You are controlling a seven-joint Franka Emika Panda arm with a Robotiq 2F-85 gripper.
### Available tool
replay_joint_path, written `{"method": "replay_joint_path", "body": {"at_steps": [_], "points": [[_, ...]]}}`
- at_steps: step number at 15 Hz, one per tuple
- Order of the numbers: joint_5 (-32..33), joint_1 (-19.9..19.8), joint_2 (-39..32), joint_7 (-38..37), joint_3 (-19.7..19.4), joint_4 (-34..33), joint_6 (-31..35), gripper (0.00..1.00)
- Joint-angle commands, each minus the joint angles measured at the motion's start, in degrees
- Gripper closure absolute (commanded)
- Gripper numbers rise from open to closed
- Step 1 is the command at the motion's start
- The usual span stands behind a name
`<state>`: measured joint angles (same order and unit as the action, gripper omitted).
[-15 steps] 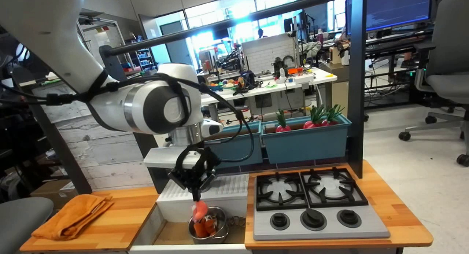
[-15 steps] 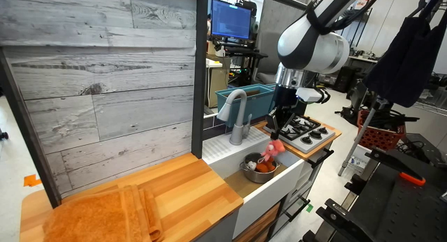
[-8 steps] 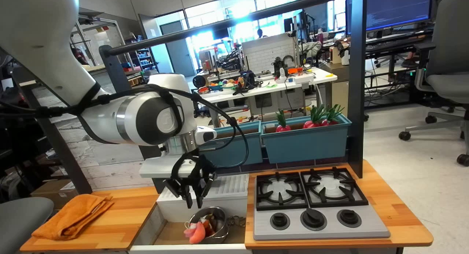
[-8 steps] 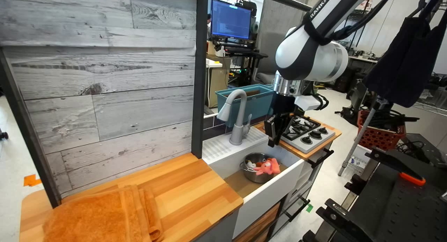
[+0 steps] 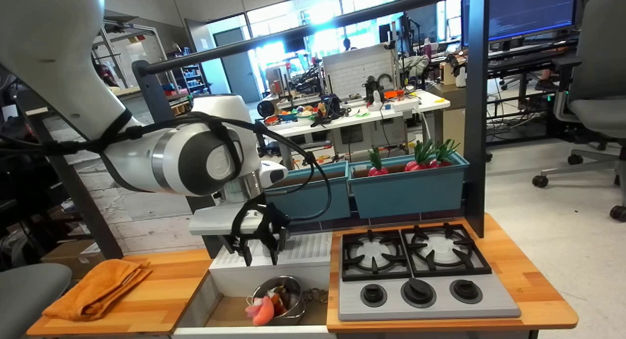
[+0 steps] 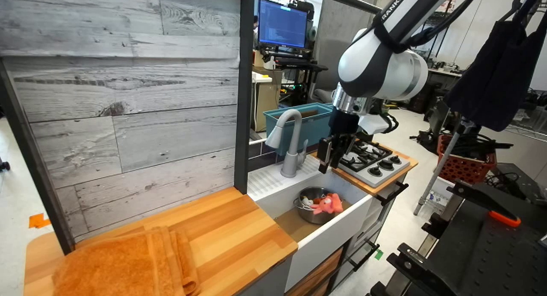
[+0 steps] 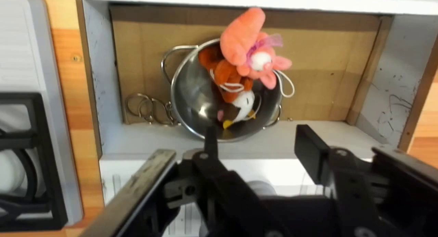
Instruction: Put the three plush toys inside the silver pot in the sink, wipe the left side of the counter with the orange towel
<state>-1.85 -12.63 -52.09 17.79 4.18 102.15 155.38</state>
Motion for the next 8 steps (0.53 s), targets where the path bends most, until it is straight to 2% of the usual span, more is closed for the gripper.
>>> {"method": "replay_joint_path", "body": {"at_steps": [1, 2, 3, 6, 8], "points": [[0.94, -1.94, 7.38, 4.89, 5.04, 9.44, 10.08, 0.09], [1.35, -2.26, 9.45, 6.01, 6.82, 11.91, 12.12, 0.02], [1.59, -2.84, 11.85, 7.08, 9.11, 14.35, 12.42, 0.00], [0.54, -4.10, 17.88, 9.49, 16.32, 19.50, 10.35, 0.00], [-0.11, -1.89, 19.90, 8.32, 18.90, 20.48, 9.94, 0.00]]}}
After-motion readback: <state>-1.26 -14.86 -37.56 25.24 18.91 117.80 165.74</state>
